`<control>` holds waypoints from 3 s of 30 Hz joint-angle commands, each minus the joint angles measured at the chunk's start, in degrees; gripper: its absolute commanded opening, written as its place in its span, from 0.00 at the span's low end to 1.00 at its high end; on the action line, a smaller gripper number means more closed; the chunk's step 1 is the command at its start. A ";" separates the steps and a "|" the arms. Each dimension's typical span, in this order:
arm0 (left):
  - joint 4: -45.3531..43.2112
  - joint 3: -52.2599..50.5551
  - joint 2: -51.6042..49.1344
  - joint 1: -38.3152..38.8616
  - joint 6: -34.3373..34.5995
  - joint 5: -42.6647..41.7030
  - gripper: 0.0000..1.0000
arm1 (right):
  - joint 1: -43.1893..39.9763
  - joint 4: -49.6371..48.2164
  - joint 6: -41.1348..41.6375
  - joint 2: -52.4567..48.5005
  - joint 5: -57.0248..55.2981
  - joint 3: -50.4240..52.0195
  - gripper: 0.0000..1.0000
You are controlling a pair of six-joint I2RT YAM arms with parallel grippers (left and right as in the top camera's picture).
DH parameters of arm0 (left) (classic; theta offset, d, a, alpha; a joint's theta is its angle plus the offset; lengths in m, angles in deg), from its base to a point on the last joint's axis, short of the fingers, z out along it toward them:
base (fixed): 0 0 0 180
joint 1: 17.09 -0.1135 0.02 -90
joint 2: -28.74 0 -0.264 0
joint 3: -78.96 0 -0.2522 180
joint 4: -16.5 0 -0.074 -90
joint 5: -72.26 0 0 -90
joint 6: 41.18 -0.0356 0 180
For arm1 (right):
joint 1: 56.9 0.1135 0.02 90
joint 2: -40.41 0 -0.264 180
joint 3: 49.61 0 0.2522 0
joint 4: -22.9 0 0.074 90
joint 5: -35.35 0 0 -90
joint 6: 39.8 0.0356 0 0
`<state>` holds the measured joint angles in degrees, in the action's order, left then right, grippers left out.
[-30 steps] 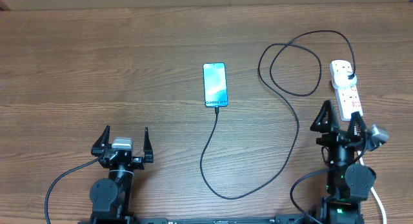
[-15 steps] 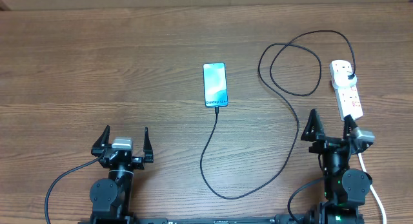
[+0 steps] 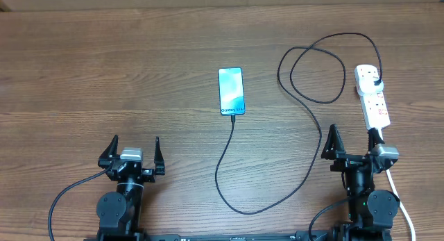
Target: Plug charger to phone and switch on socket
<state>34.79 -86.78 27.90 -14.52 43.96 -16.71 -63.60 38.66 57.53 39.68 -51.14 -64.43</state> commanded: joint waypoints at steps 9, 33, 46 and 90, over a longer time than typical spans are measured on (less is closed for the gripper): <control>-0.04 -0.17 0.63 -0.39 -0.07 -0.63 1.00 | 0.33 1.33 -7.21 0.57 5.18 0.63 1.00; -0.04 -0.17 0.63 -0.39 -0.07 -0.63 1.00 | 0.33 1.92 -10.73 0.59 6.86 0.63 1.00; -0.04 -0.17 0.63 -0.39 -0.07 -0.63 1.00 | 0.33 1.86 -10.73 0.57 6.84 0.61 1.00; -0.07 -0.17 0.63 -0.39 -0.07 -0.63 0.99 | 0.33 1.84 -10.73 0.57 6.84 0.61 1.00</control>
